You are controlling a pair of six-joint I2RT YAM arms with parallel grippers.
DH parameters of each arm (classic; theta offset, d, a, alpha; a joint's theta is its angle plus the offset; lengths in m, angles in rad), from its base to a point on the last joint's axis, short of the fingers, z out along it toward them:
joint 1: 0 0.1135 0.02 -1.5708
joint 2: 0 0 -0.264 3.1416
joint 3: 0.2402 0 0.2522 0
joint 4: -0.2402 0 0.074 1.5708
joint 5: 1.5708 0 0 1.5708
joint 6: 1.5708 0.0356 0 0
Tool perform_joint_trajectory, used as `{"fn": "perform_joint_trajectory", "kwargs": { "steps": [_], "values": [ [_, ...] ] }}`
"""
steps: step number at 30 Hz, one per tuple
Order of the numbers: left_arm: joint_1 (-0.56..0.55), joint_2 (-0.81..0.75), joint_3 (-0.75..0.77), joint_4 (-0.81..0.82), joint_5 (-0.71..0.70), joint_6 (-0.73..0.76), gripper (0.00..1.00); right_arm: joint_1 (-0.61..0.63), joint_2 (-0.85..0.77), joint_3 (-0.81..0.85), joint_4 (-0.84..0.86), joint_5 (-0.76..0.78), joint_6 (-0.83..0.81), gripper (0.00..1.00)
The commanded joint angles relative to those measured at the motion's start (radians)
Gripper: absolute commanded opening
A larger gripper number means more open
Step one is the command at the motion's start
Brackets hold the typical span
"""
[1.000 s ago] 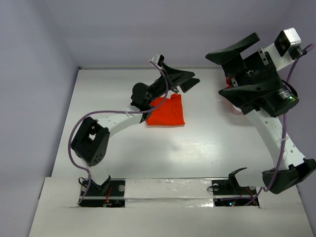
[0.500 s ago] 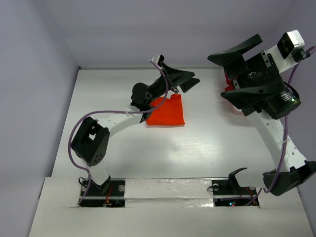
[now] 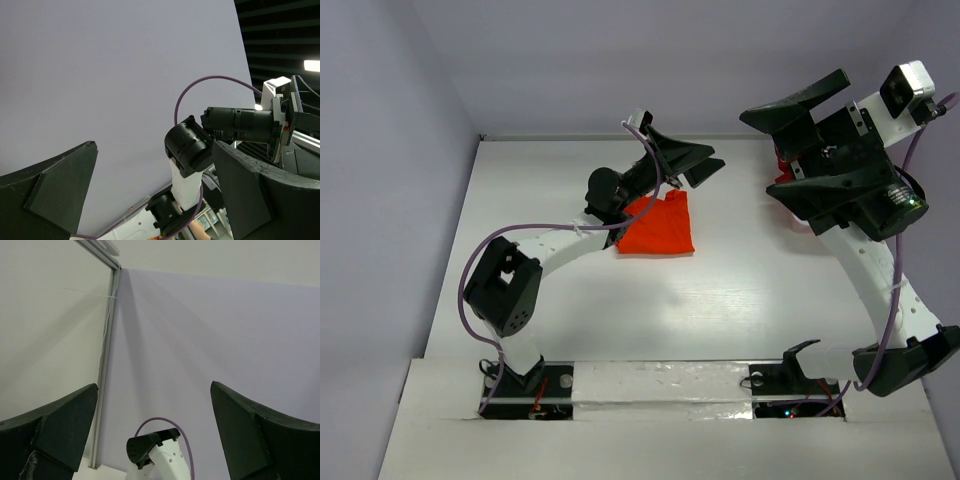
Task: Fold and stack the t-shirts
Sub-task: Smooth out wrinkles on the folded tshirt
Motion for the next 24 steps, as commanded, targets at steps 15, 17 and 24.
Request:
{"fn": "perform_joint_trajectory", "kwargs": {
  "steps": [15,17,24],
  "values": [
    [0.006,-0.009,0.051,0.402,0.011,-0.009,0.99,-0.008,-0.028,-0.005,0.036,0.022,-0.022,1.0],
    [0.006,-0.011,0.052,0.402,0.011,-0.009,0.99,-0.008,-0.029,-0.003,0.036,0.022,-0.024,1.0],
    [0.006,-0.008,0.051,0.406,0.011,-0.011,0.99,-0.008,-0.031,-0.005,0.032,0.022,-0.024,1.0]
  ]
}}
